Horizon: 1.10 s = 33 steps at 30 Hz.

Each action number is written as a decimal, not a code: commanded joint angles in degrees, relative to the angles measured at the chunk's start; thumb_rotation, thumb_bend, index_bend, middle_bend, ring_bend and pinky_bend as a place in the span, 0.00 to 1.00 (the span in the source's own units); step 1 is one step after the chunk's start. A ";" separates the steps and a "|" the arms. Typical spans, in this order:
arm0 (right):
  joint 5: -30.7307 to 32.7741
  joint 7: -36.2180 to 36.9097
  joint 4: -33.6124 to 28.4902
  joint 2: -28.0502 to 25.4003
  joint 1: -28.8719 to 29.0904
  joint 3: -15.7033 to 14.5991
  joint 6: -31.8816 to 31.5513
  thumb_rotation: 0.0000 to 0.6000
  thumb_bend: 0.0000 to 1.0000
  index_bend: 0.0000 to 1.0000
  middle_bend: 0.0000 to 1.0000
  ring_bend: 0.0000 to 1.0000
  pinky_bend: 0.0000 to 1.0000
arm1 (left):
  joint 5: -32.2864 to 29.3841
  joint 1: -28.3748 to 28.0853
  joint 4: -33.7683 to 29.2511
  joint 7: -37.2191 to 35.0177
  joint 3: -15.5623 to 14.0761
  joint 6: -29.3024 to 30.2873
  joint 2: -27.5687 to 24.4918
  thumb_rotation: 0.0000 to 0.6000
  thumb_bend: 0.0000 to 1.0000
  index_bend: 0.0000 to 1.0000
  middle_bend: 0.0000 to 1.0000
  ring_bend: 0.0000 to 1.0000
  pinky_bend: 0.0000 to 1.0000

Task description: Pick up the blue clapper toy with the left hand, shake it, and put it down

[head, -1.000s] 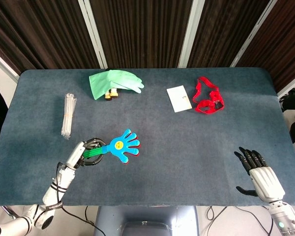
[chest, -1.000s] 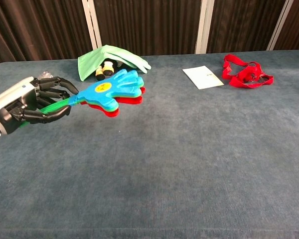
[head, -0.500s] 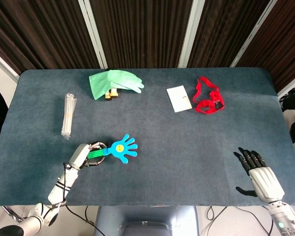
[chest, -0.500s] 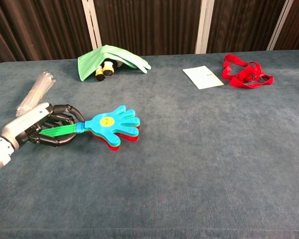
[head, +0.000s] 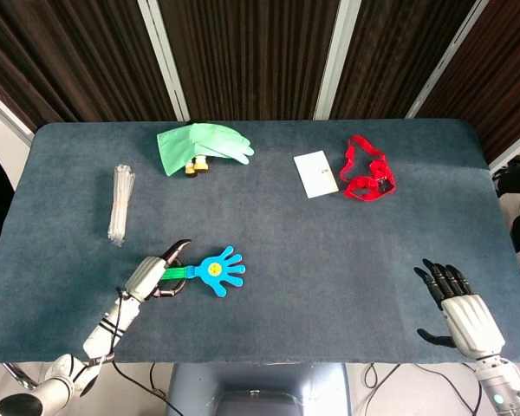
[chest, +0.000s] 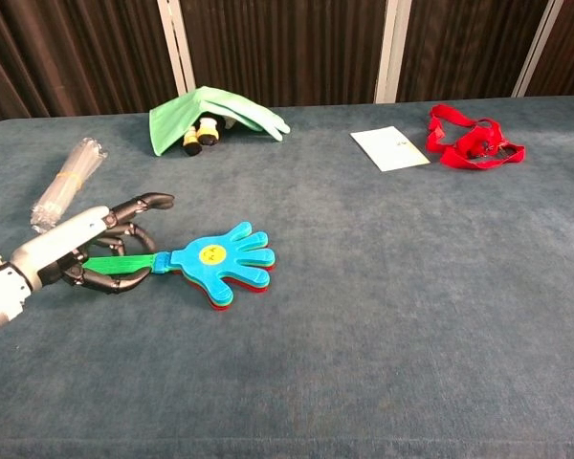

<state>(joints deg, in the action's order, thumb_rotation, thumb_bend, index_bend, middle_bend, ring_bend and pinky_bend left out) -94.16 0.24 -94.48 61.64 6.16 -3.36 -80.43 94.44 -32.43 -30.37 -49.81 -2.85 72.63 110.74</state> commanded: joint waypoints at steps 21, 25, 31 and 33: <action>0.19 -1.53 -0.36 0.18 -0.82 0.50 -1.64 1.00 0.21 0.00 0.00 0.00 0.00 | 2.61 19.74 -44.74 55.45 -6.27 27.80 -31.40 1.00 0.38 0.00 0.00 0.00 0.00; 0.22 -2.15 -0.42 0.47 -0.91 0.51 -1.64 1.00 0.21 0.00 0.00 0.00 0.00 | 1.70 21.94 -48.53 57.25 -7.29 26.43 -33.34 1.00 0.39 0.00 0.00 0.00 0.00; 0.37 -1.68 -0.36 0.18 -0.92 0.71 -1.76 1.00 0.21 0.00 0.00 0.00 0.00 | -1.50 22.22 -51.06 61.95 -5.44 21.72 -34.17 1.00 0.39 0.00 0.00 0.00 0.00; 0.82 -1.49 -0.16 0.20 -0.78 0.90 -1.40 1.00 0.21 0.00 0.00 0.00 0.00 | -1.82 22.36 -51.99 61.76 -5.15 20.79 -34.56 1.00 0.39 0.00 0.00 0.00 0.00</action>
<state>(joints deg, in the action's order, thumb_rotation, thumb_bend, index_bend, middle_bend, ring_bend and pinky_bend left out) -93.43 -1.33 -94.72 61.84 5.33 -2.53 -81.93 93.36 -10.38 -81.43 11.62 -8.37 94.33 76.67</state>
